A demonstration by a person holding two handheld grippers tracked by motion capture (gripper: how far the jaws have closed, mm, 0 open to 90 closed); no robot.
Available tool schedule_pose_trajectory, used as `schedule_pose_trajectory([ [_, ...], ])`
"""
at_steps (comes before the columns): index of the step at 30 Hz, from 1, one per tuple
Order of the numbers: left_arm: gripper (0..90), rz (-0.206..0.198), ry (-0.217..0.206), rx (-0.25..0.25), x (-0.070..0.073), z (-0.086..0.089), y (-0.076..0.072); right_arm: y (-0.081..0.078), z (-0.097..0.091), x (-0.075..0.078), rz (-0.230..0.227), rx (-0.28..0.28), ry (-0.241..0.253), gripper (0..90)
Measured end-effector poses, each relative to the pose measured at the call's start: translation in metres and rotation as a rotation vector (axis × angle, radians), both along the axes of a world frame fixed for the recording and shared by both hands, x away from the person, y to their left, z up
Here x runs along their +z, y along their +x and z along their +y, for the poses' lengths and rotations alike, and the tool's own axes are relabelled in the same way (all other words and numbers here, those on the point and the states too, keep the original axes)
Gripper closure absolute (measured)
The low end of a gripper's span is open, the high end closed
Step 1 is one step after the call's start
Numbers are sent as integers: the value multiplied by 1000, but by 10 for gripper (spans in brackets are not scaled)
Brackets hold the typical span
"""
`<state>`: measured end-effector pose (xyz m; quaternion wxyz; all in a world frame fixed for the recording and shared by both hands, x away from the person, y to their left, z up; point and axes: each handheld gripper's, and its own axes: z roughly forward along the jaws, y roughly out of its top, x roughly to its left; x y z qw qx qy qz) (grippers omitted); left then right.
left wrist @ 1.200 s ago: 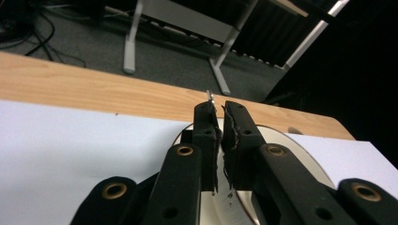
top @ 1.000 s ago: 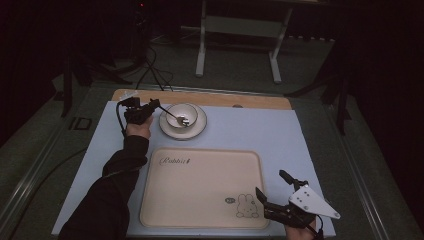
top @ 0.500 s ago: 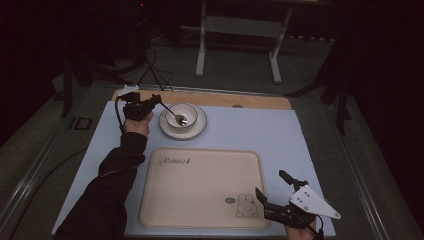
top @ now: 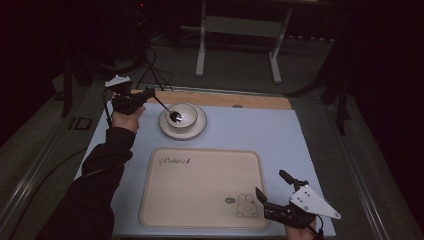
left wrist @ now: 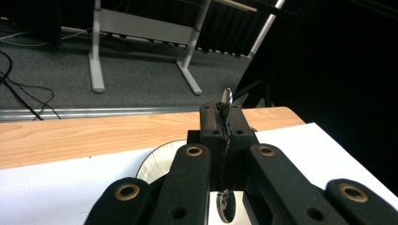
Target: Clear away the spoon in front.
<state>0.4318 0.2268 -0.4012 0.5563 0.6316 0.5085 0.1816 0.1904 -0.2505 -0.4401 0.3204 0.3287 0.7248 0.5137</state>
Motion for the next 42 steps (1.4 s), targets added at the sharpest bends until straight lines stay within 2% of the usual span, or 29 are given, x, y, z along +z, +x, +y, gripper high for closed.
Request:
schedule_pose_trajectory([
  [1, 899, 2, 2, -14, 2, 0, -1, 0, 0, 0, -2, -1, 0, 132],
  [4, 899, -4, 15, -17, 4, 0, -3, 0, 0, 0, -4, -2, 0, 132],
  [7, 899, -8, 0, -48, 12, 5, -9, 0, 0, 0, 0, -4, 1, 131],
  [15, 899, -3, 31, -143, 28, 11, -21, 0, 1, 0, -2, -10, -1, 131],
  [16, 899, -3, 31, -143, 28, 11, -21, 0, 1, 0, -2, -10, -1, 131],
  [20, 899, -9, 54, -199, 35, 12, -30, 0, 1, 0, -3, -9, 1, 131],
  [27, 899, -25, 63, -308, 44, 13, -40, 0, 1, 0, -6, -14, 2, 130],
  [32, 899, -29, 68, -387, 44, 14, -46, 0, 1, 0, -4, -13, 2, 130],
  [34, 899, -31, 71, -391, 44, 14, -47, 0, 1, 0, -3, -14, 2, 130],
  [35, 899, -31, 70, -425, 42, 15, -49, 0, 1, 0, -2, -14, 2, 130],
  [42, 898, -20, 91, -511, 34, 15, -55, 1, 2, 0, 2, -15, 6, 130],
])
